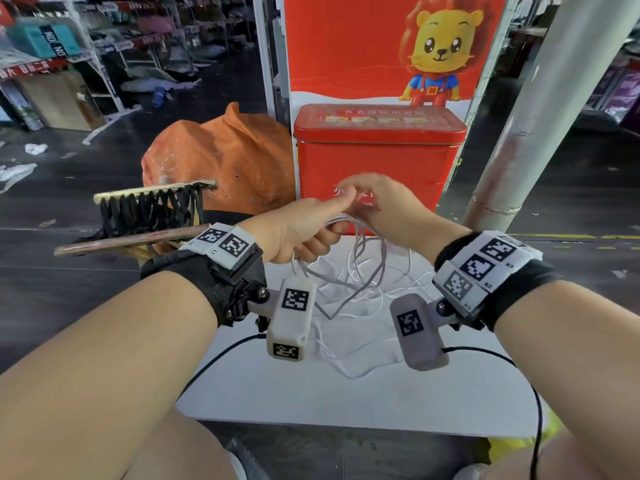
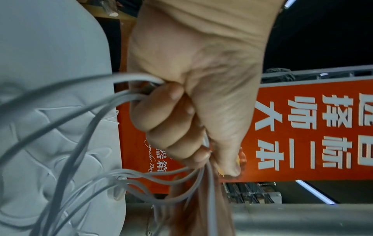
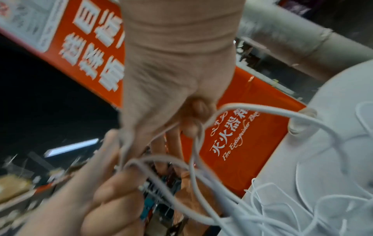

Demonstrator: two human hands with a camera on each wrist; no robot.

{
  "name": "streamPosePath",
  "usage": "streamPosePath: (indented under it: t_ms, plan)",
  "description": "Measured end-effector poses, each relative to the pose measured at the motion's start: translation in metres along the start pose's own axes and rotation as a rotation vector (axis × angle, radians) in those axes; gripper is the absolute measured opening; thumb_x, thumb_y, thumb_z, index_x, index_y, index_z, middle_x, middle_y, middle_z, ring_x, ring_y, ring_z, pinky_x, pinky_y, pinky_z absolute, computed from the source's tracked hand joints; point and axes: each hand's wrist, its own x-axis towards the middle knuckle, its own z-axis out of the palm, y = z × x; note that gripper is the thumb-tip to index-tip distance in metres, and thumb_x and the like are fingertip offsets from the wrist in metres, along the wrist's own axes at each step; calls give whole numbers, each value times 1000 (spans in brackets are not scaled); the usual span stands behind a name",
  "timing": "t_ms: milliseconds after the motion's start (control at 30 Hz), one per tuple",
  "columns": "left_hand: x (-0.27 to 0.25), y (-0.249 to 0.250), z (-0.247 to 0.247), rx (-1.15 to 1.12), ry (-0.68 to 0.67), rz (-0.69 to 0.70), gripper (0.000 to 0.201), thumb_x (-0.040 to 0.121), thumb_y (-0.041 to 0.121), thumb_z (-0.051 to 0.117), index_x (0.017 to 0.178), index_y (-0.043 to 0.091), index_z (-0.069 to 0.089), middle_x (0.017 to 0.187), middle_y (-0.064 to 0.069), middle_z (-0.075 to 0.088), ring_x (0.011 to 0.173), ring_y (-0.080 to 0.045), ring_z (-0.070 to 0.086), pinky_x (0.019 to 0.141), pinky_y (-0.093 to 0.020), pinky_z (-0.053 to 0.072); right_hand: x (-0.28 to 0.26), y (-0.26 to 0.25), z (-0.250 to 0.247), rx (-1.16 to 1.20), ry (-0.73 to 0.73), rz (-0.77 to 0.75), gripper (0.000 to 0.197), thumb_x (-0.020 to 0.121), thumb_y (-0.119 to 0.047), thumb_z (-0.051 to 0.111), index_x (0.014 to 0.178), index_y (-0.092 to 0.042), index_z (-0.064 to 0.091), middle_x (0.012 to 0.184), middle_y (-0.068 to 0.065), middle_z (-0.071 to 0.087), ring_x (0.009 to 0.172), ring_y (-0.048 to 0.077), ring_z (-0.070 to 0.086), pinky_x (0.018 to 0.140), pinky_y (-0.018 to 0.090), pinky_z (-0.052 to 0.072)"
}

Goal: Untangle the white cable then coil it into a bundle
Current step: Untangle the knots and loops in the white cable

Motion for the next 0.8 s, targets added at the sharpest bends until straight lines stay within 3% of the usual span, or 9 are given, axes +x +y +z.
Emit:
streamPosePath:
  t_ms: [100, 200, 233, 300, 433, 500, 600, 700, 800]
  plan:
    - [-4, 1, -2, 49, -11, 64, 50, 91, 60, 42, 60, 21, 33, 48, 8, 21, 41, -6, 12, 37, -15, 9, -6, 3, -3, 259, -283, 235, 42, 92, -42, 55, 101, -4, 68, 77, 12, 59, 51, 3, 45, 49, 15, 35]
    - [-3, 3, 3, 43, 21, 110, 49, 90, 59, 43, 59, 23, 32, 48, 8, 23, 41, -7, 14, 37, -15, 11, -7, 10, -5, 476, -296, 328, 65, 72, -59, 61, 93, 3, 69, 82, 30, 56, 68, 23, 49, 67, 37, 43]
    - [-3, 4, 4, 22, 41, 121, 50, 89, 61, 42, 56, 23, 34, 49, 8, 23, 42, -7, 15, 37, -15, 12, -7, 11, -6, 546, -291, 340, 60, 73, -56, 61, 91, 1, 69, 84, 28, 61, 74, 26, 54, 78, 43, 47]
    - [-1, 6, 6, -21, 90, 142, 53, 89, 62, 41, 50, 26, 41, 51, 7, 22, 43, -7, 15, 38, -16, 12, -7, 10, -9, 664, -267, 355, 42, 85, -45, 59, 92, -6, 70, 90, 16, 69, 84, 25, 62, 90, 41, 48]
    - [6, 4, 6, -64, 200, 165, 49, 90, 61, 40, 62, 22, 31, 49, 8, 23, 41, -8, 17, 38, -16, 13, -11, 3, -13, 739, -396, 296, 4, 83, -11, 66, 82, -10, 70, 84, 11, 72, 85, 23, 68, 81, 32, 55]
    - [10, 0, 3, -71, 236, 165, 48, 91, 59, 42, 63, 22, 31, 47, 9, 23, 39, -7, 17, 37, -15, 13, -11, -1, -11, 680, -392, 290, 16, 82, 3, 65, 73, -11, 61, 65, 8, 67, 66, 24, 66, 65, 32, 56]
    - [9, -5, -7, -67, 248, 146, 48, 91, 57, 44, 62, 21, 31, 44, 11, 24, 38, -6, 17, 35, -15, 14, -12, 6, -14, 474, -329, 300, 12, 84, -5, 67, 83, -8, 55, 59, 6, 57, 47, 15, 54, 49, 28, 49]
    - [6, -9, -20, -44, 220, 115, 49, 91, 56, 46, 60, 22, 30, 46, 10, 22, 40, -6, 15, 37, -17, 12, -12, 17, -24, 235, -313, 307, 7, 83, -15, 70, 83, -13, 63, 66, 5, 55, 47, 12, 48, 48, 25, 43]
    - [3, -9, -24, -27, 191, 101, 45, 89, 53, 51, 63, 22, 33, 48, 10, 23, 40, -5, 14, 36, -15, 11, -9, 19, -25, 76, -306, 269, 8, 80, -16, 71, 81, -19, 64, 74, 3, 61, 59, 14, 52, 59, 25, 44]
